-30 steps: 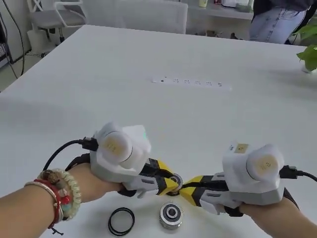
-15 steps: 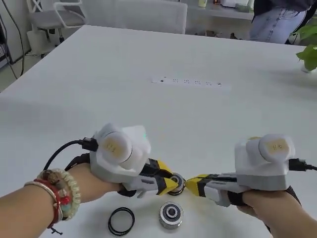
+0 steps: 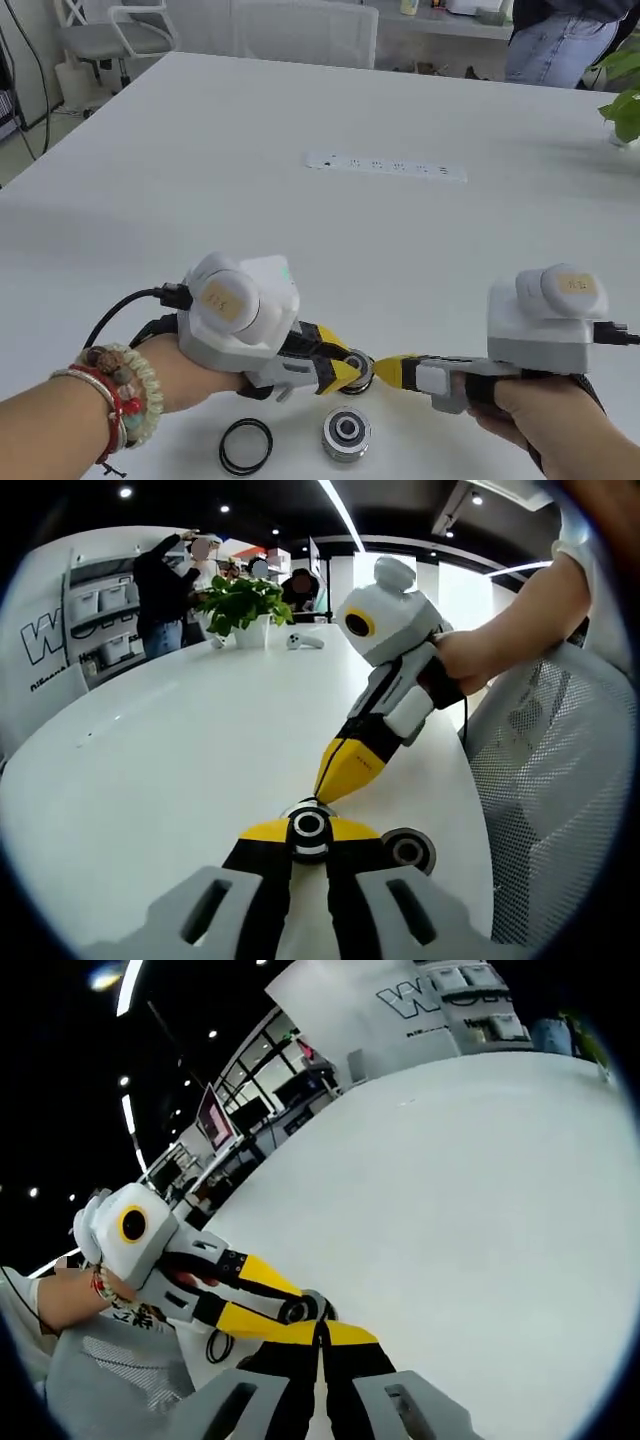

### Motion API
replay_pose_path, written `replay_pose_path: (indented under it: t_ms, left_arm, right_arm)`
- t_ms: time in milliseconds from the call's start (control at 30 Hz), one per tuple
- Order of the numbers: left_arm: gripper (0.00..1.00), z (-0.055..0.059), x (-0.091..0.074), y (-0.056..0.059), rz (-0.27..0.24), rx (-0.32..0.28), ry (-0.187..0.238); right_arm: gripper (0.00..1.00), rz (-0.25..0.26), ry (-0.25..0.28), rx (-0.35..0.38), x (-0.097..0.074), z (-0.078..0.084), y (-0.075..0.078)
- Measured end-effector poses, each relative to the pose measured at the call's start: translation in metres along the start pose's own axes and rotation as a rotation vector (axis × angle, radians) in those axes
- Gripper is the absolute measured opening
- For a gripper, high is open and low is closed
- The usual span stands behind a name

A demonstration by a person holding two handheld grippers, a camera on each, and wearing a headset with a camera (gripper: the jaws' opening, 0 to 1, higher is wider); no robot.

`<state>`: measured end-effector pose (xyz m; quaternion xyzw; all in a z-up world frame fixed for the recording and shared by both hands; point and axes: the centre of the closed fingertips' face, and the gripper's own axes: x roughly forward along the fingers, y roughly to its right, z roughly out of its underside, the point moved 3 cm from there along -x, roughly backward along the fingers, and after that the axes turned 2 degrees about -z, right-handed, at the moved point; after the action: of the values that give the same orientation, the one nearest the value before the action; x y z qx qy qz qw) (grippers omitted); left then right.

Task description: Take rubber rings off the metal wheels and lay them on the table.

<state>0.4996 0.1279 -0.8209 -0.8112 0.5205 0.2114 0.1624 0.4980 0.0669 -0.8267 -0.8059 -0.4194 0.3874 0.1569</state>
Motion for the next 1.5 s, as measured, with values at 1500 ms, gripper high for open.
replay_pose_path:
  t_ms: [1500]
  left_arm:
    - [0.07, -0.0003, 0.0007, 0.0015, -0.001, 0.007, 0.004]
  right_arm:
    - [0.0, -0.011, -0.018, 0.029, -0.0003, -0.0022, -0.0076]
